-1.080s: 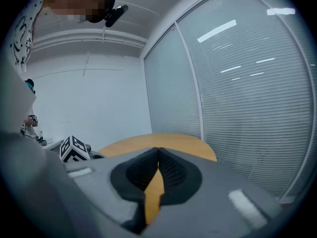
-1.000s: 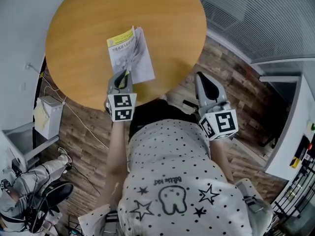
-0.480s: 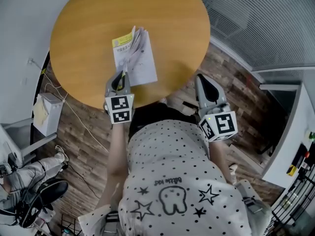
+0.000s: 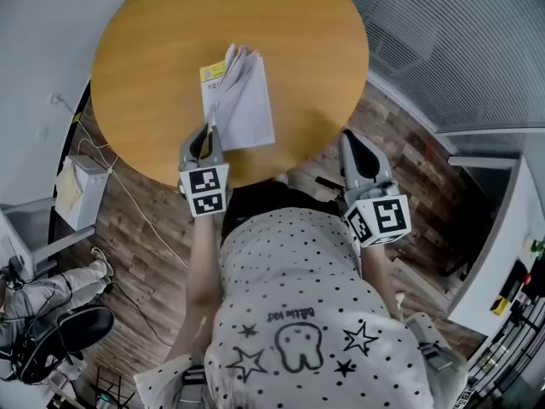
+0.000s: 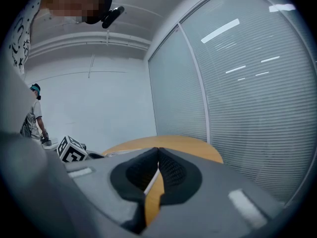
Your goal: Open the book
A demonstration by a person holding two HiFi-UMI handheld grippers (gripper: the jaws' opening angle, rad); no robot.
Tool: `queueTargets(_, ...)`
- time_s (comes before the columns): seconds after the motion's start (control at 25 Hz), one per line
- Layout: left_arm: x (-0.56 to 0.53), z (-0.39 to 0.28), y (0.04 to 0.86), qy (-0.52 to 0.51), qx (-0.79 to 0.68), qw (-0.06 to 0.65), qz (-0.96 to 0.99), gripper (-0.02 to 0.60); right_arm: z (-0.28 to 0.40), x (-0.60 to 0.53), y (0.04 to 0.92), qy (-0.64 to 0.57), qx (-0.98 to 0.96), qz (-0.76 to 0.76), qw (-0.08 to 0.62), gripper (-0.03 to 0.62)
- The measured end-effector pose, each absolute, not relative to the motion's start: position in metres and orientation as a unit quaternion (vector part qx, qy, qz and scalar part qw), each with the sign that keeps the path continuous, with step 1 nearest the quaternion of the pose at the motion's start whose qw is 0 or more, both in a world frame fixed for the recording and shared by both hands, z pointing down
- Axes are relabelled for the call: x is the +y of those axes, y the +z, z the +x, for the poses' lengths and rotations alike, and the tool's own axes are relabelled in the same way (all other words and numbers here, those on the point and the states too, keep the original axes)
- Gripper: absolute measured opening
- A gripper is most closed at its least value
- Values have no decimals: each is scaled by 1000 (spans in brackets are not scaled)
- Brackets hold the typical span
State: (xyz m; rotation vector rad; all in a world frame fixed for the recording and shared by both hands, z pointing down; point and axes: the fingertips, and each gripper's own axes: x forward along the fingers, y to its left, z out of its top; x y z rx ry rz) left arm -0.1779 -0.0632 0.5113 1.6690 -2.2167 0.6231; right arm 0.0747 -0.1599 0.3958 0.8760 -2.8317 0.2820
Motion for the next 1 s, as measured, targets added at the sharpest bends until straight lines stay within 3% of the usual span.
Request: queueTargets(1.0, -3, -240, 513, 157, -846, 185, 475, 18, 63, -149, 391, 91, -950, 286, 84, 5)
